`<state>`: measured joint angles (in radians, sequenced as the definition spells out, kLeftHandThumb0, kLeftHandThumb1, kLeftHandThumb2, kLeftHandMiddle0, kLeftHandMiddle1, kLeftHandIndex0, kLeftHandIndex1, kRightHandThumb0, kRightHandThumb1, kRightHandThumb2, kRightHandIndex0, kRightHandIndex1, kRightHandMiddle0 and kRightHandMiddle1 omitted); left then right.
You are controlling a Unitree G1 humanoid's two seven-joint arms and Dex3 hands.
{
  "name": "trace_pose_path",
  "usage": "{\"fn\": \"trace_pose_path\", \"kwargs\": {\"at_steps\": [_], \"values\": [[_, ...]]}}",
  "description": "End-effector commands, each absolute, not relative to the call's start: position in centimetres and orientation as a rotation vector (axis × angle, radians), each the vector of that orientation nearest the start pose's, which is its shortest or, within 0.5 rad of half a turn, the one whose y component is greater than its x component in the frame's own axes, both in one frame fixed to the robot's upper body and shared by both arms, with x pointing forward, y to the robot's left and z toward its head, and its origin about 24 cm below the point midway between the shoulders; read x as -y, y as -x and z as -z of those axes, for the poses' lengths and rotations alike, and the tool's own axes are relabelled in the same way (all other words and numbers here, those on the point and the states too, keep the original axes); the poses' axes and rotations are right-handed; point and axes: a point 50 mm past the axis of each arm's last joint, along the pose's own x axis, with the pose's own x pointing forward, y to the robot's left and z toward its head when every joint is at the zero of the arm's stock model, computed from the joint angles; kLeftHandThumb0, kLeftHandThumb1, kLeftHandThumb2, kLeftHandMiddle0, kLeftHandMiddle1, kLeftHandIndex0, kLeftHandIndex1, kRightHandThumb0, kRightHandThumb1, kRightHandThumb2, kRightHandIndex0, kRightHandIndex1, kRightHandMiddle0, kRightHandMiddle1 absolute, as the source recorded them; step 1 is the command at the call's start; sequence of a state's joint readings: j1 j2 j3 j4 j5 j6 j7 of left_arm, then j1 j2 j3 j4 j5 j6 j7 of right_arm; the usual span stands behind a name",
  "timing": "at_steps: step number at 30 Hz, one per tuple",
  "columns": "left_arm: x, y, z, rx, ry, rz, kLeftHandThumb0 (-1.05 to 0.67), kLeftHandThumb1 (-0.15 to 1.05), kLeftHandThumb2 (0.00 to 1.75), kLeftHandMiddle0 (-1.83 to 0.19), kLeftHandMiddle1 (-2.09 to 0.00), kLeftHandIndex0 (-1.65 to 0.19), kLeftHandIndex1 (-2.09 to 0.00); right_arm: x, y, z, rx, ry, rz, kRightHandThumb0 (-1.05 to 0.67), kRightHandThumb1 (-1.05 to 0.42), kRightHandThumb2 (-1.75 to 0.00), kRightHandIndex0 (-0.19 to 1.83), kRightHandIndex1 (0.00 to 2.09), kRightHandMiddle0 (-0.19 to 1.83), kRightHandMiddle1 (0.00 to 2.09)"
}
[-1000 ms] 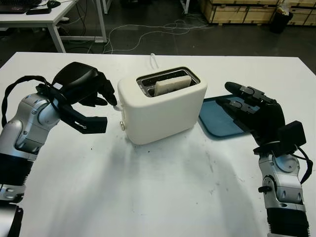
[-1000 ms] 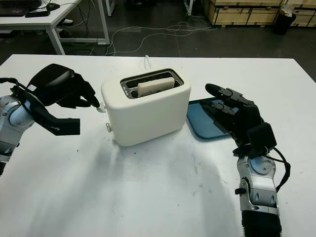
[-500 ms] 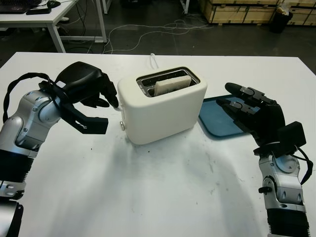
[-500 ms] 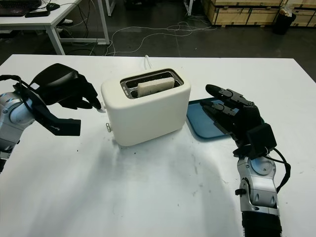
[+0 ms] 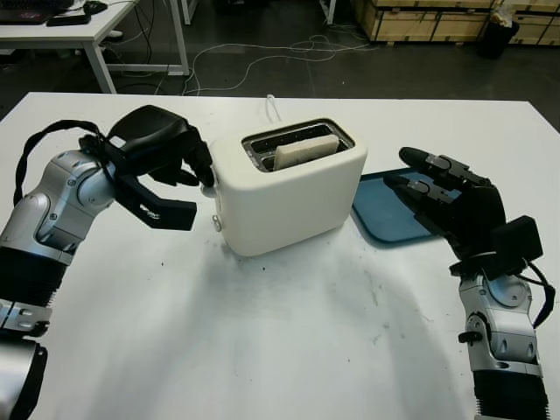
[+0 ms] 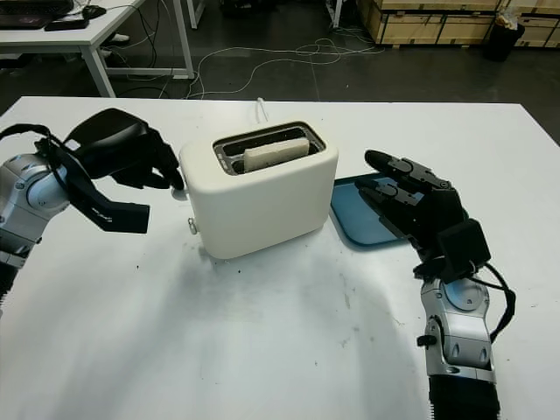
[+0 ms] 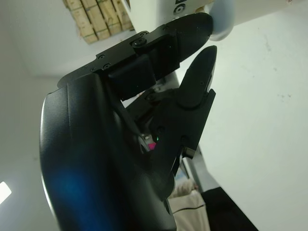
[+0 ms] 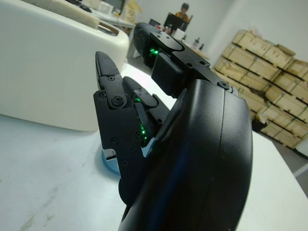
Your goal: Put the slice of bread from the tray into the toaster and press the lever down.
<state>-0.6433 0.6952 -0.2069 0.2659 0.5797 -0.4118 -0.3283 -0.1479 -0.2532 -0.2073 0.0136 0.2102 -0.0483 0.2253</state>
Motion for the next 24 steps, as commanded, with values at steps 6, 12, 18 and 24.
{"fn": "trace_pose_path", "kwargs": {"at_steps": [6,12,18,24], "values": [[-17.74,-33.56,-18.84,0.478,-1.437,0.514,-0.27,0.81,0.0,-1.05,-1.06,-1.42,-0.01,22.67,-27.55,-10.01,0.231,0.049,-0.051,-0.27,-0.89,0.0,0.92,0.07,0.84,0.0],[-17.6,-33.28,-18.84,0.48,-1.443,0.533,-0.3,0.82,0.0,-1.05,-1.04,-1.4,-0.01,22.58,-27.56,-10.11,0.235,0.051,-0.052,-0.26,-0.9,0.0,0.93,0.07,0.85,0.01],[-17.31,-32.98,-18.71,0.505,-1.412,0.557,-0.28,0.81,0.0,-1.07,-1.0,-1.41,-0.01,22.5,-27.6,-10.13,0.228,0.047,-0.052,-0.27,-0.89,0.0,0.91,0.05,0.85,0.0],[-17.12,-32.89,-18.57,0.496,-1.423,0.574,-0.3,0.82,0.01,-1.06,-1.0,-1.4,-0.01,22.56,-27.66,-10.12,0.237,0.046,-0.053,-0.27,-0.89,0.0,0.92,0.05,0.85,0.01]]}}
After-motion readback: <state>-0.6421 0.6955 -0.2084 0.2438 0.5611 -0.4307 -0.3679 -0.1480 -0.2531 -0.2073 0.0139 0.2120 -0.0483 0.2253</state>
